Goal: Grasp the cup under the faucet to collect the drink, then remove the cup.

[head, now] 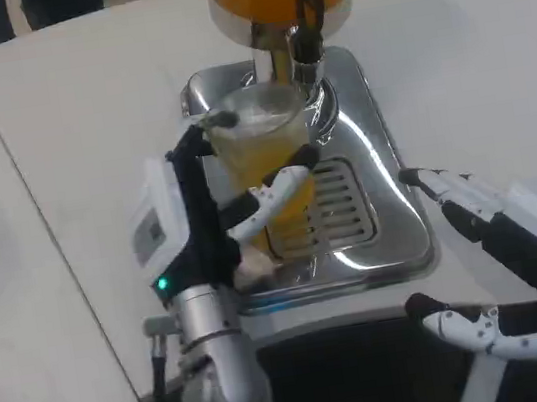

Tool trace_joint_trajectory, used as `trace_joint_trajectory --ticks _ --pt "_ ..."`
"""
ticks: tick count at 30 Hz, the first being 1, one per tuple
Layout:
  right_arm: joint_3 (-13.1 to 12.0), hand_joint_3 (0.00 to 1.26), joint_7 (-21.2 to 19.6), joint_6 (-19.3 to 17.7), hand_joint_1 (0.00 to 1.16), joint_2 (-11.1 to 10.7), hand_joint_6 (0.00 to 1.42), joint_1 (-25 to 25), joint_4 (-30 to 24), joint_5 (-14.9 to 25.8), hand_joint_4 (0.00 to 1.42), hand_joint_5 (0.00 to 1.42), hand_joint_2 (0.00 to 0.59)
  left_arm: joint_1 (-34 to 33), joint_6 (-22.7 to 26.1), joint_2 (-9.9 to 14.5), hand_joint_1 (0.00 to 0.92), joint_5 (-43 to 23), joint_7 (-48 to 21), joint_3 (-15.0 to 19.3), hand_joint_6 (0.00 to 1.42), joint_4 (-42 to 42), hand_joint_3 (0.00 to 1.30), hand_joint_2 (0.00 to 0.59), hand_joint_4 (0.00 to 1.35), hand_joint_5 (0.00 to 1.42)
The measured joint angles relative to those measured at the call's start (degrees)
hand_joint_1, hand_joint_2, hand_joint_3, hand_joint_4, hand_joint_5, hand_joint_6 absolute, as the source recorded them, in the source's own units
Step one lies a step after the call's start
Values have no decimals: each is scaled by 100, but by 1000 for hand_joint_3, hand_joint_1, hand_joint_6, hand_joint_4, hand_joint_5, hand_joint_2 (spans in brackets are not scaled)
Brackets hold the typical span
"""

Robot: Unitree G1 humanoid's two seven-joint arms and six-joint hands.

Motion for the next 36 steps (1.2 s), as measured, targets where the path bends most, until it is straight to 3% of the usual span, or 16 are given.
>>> trace_joint_trajectory --ticks 15,28,36 --pt "-69 6 -134 -170 540 -5 128 126 4 47 0 1 422 95 -77 350 643 -2 -17 136 1424 -22 1150 46 1111 1424" --pt "-160 6 -162 -297 551 -87 128 211 46 -136 0 0 426 497 -232 684 659 -368 -251 592 1424 -305 1162 43 1124 1424" --pt "-171 6 -164 -401 550 -103 126 289 46 -238 0 0 422 1040 -570 764 659 -580 -649 717 1424 -1038 1164 43 1124 1424"
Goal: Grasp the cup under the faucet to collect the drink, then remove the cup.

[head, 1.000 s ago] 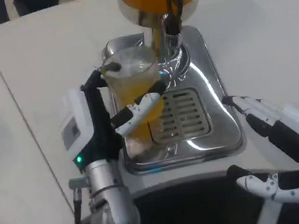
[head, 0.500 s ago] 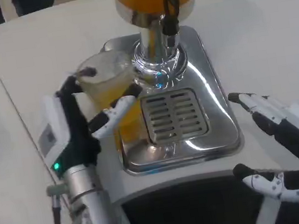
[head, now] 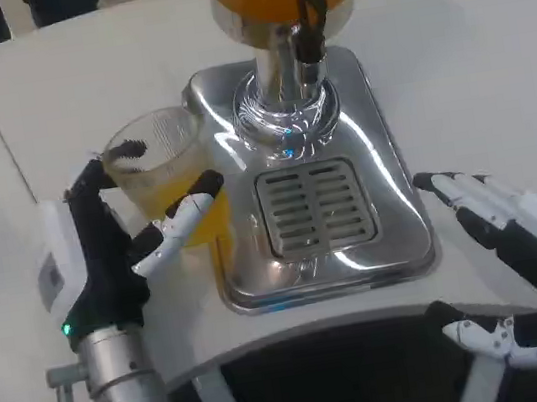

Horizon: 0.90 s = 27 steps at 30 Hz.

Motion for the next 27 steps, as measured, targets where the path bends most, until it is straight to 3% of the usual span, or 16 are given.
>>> trace_joint_trajectory --ticks 9,27 --pt "-251 6 -78 -357 534 -199 98 75 62 -16 0 0 431 581 -176 138 661 -87 -403 115 1424 -930 1172 44 1124 1424" --pt "-257 0 -209 -647 514 -232 95 -102 340 -73 0 0 441 1468 -321 161 661 155 -770 122 1424 -2374 1173 50 1136 1424"
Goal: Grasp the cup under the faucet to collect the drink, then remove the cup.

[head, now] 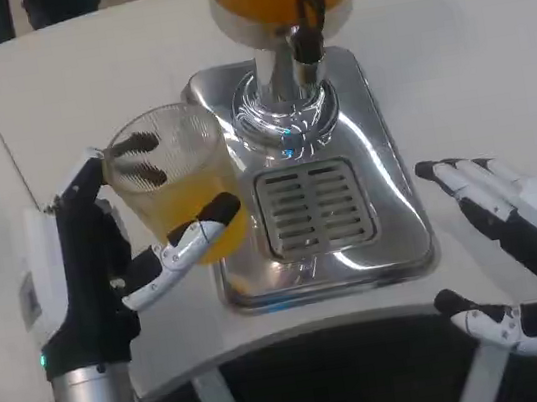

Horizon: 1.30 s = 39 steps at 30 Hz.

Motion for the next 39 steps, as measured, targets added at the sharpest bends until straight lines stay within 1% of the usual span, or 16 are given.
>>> trace_joint_trajectory --ticks 3,7,9,11,12,16,20,24,30,34,39 --pt "-2 0 -54 -55 510 -9 95 2 0 -79 0 0 439 178 -14 2 661 5 -110 -4 1424 -241 1173 50 1136 1424" --pt "-46 0 -215 -98 501 20 95 50 -41 -294 0 0 441 490 -106 -1 661 7 -315 -34 1424 -657 1173 50 1136 1424" --pt "-68 0 -275 -126 479 46 81 130 -148 -388 0 0 453 651 -130 -16 661 8 -426 -51 1424 -879 1173 50 1136 1424" --pt "-74 0 -382 -174 475 114 80 213 -217 -486 0 0 453 771 -151 -38 661 64 -501 -75 1424 -1050 1173 50 1136 1424" --pt "-74 0 -416 -207 456 157 80 244 -228 -533 0 0 462 860 -220 -39 661 171 -520 -95 1424 -1156 1173 50 1136 1424" --pt "-24 0 -418 -279 446 222 80 312 -247 -601 0 0 463 1039 -326 -115 661 211 -686 -209 1424 -1467 1173 50 1136 1424" --pt "18 0 -466 -469 441 311 76 484 -409 -663 0 0 462 1208 -349 -217 661 197 -874 -261 1424 -1666 1173 50 1136 1424" --pt "55 0 -647 -776 433 450 53 731 -437 -828 0 0 461 1537 -424 -270 661 187 -1086 -295 1424 -2008 1173 50 1136 1424" --pt "51 0 -740 -951 423 595 35 768 -458 -903 0 0 466 1845 -431 -359 661 175 -1301 -376 1424 -2195 1173 50 1136 1424" --pt "-49 0 -747 -1038 418 599 34 764 -460 -815 0 0 468 1949 -479 -420 661 175 -1414 -462 1424 -2349 1173 50 1136 1424" --pt "-128 0 -747 -1106 413 604 33 857 -492 -758 0 0 469 1979 -490 -470 661 175 -1432 -458 1424 -2359 1173 50 1136 1424"
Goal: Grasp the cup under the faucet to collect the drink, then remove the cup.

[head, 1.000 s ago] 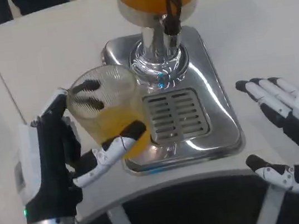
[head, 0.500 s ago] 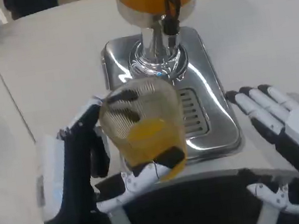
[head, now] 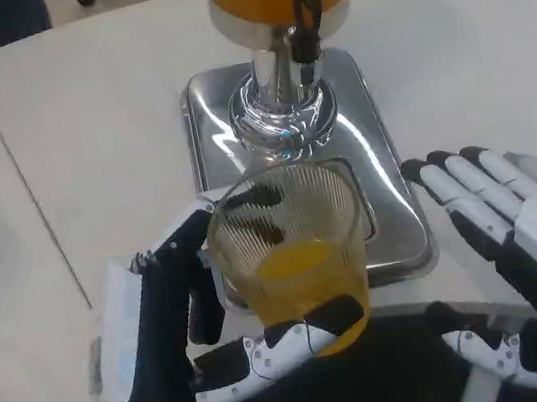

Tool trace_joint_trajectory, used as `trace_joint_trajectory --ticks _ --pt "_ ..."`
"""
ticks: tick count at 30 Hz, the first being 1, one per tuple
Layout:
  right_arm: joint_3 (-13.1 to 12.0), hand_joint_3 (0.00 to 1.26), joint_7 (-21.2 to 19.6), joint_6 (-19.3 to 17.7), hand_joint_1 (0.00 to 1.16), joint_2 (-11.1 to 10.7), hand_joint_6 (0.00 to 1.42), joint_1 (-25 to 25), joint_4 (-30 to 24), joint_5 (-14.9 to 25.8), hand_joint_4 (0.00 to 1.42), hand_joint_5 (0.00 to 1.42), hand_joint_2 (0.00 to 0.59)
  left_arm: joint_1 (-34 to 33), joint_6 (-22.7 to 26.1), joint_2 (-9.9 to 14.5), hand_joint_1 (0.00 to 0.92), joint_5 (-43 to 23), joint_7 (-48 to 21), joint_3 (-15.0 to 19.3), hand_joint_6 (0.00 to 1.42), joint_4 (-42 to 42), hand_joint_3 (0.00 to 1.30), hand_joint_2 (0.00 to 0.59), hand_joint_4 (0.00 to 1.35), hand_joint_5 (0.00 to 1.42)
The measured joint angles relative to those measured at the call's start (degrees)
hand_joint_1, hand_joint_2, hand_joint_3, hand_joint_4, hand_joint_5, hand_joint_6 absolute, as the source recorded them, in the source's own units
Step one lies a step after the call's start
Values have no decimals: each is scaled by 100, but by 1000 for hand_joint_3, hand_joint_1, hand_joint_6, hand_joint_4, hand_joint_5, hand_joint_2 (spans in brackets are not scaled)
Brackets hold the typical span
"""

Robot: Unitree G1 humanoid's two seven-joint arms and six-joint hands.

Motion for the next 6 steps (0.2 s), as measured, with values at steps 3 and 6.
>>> trace_joint_trajectory --ticks 3,6 --pt "-31 0 0 -21 410 7 33 20 -5 61 0 0 470 3 0 -9 661 8 -1 7 1424 0 1173 50 1136 1424" --pt "-60 0 0 -22 408 13 33 26 -5 106 0 0 470 -2 0 -3 661 10 -14 38 1424 0 1173 50 1136 1424"
